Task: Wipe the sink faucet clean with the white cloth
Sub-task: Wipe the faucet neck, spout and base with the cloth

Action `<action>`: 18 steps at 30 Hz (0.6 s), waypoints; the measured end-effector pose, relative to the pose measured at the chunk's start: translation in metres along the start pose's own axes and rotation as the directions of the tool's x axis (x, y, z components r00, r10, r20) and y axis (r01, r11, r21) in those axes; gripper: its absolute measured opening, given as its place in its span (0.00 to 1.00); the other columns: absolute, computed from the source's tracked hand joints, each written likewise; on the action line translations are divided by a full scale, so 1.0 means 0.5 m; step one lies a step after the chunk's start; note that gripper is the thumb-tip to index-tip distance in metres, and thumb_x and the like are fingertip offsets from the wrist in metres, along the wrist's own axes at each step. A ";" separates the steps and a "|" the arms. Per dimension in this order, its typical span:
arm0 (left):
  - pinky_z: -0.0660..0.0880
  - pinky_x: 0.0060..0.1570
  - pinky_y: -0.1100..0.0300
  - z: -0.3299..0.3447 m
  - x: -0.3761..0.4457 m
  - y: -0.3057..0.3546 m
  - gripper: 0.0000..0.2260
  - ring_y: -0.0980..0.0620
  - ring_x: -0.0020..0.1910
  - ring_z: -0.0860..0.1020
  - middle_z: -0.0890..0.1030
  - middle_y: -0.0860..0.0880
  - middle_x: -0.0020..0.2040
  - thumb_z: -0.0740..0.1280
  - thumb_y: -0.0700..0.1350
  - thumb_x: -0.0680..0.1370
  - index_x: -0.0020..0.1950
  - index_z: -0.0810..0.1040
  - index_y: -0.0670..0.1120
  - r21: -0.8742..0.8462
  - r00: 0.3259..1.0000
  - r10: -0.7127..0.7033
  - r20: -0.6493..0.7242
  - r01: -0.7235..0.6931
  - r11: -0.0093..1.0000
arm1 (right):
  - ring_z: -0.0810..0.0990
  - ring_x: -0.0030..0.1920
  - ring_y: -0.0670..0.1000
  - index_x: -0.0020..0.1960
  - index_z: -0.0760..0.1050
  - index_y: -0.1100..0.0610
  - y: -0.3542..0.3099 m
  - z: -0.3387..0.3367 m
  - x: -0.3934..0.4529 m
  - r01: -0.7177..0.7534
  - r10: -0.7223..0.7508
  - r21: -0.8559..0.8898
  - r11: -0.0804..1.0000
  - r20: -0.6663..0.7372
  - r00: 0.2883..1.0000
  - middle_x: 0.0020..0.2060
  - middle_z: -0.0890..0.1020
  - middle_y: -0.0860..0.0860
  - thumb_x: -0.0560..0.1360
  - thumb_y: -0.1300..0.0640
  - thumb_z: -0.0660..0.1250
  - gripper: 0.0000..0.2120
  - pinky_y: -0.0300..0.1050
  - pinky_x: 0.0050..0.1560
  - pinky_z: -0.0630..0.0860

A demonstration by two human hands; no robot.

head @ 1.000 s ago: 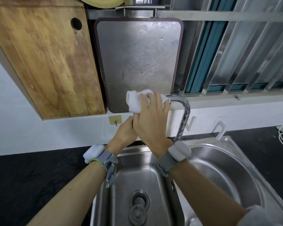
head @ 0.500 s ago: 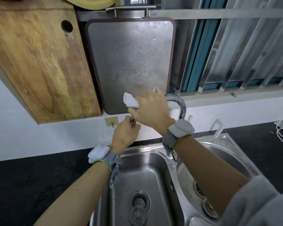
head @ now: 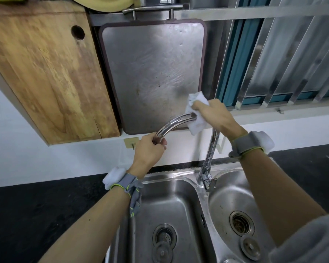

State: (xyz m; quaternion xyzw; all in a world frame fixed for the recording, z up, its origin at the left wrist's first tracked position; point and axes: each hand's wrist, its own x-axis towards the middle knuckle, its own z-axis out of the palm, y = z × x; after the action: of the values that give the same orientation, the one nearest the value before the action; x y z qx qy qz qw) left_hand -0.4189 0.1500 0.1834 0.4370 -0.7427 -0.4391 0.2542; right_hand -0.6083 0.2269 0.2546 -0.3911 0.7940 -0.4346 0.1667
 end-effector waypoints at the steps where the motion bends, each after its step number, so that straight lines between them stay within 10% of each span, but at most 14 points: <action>1: 0.79 0.51 0.50 0.003 0.000 0.002 0.12 0.47 0.46 0.81 0.83 0.49 0.38 0.62 0.33 0.71 0.38 0.79 0.49 -0.024 1.000 -0.013 -0.005 0.013 1.000 | 0.74 0.30 0.48 0.34 0.76 0.54 0.010 -0.006 0.001 -0.020 0.019 0.051 0.998 0.004 1.000 0.30 0.78 0.48 0.72 0.45 0.65 0.14 0.42 0.31 0.66; 6: 0.75 0.39 0.61 0.016 0.005 0.012 0.16 0.56 0.39 0.80 0.82 0.50 0.35 0.59 0.28 0.71 0.40 0.80 0.46 -0.104 0.999 -0.035 -0.029 0.032 0.994 | 0.78 0.28 0.45 0.39 0.79 0.55 0.048 -0.020 0.012 -0.135 0.130 0.256 0.957 0.035 0.991 0.31 0.82 0.47 0.71 0.48 0.66 0.11 0.34 0.28 0.71; 9: 0.75 0.39 0.60 0.012 0.002 0.009 0.14 0.54 0.38 0.79 0.80 0.49 0.34 0.59 0.28 0.71 0.41 0.80 0.44 -0.088 1.000 -0.025 -0.016 0.024 0.996 | 0.81 0.40 0.54 0.47 0.79 0.57 0.070 -0.026 0.015 -0.235 0.222 0.387 0.892 0.079 0.972 0.43 0.84 0.56 0.69 0.50 0.67 0.12 0.46 0.44 0.75; 18: 0.74 0.38 0.57 -0.004 0.013 0.021 0.18 0.48 0.38 0.76 0.79 0.45 0.34 0.57 0.25 0.68 0.31 0.78 0.44 -0.074 0.988 -0.089 0.124 0.098 0.992 | 0.76 0.34 0.52 0.40 0.78 0.58 0.008 -0.017 0.014 -0.061 0.059 0.026 0.998 0.051 0.997 0.37 0.81 0.53 0.66 0.44 0.65 0.16 0.44 0.36 0.69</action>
State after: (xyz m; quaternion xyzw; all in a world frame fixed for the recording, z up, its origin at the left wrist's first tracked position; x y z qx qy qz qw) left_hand -0.4251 0.1458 0.1934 0.4336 -0.7172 -0.5054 0.2051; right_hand -0.6200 0.2275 0.2567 -0.3755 0.7949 -0.4304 0.2048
